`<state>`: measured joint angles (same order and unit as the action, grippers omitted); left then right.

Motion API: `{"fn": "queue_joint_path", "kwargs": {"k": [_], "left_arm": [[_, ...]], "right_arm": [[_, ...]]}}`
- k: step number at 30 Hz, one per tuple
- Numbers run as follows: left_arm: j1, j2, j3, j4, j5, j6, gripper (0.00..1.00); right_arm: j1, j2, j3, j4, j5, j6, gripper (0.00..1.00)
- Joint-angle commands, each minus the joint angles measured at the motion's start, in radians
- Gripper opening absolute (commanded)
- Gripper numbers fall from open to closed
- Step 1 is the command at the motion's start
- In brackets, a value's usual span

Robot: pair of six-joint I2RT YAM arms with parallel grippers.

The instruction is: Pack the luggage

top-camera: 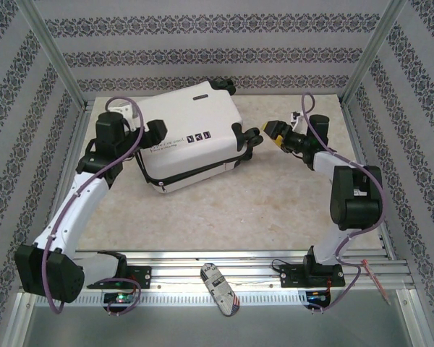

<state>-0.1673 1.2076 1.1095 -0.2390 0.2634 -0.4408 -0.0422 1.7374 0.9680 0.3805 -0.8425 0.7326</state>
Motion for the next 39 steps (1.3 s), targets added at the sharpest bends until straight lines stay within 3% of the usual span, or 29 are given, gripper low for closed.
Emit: {"fn": "queue_joint_path", "kwargs": {"k": [1,6,14,30,35,39], "left_arm": [[-0.039,0.028,0.057,0.081,0.056,0.057,0.87],[-0.097,0.097,0.123,0.144,0.075,0.072,0.88],[-0.257,0.286,0.348,0.02,0.031,0.217,0.89],[-0.511,0.795,1.048,-0.521,-0.074,0.585,0.88],[-0.542,0.946,1.26,-0.662,-0.093,0.637,0.86],[-0.558,0.999,1.329,-0.701,-0.128,0.651,0.86]], "right_arm": [[0.007,-0.08,-0.095,0.058,0.038,-0.038,0.86],[0.065,-0.192,-0.245,0.054,0.137,-0.118,0.85],[0.209,-0.335,-0.37,-0.013,0.302,-0.235,0.84],[0.316,-0.429,-0.519,0.03,0.359,-0.256,0.81],[0.406,-0.438,-0.536,0.049,0.412,-0.307,0.78],[0.507,-0.46,-0.542,0.048,0.519,-0.379,0.77]]}}
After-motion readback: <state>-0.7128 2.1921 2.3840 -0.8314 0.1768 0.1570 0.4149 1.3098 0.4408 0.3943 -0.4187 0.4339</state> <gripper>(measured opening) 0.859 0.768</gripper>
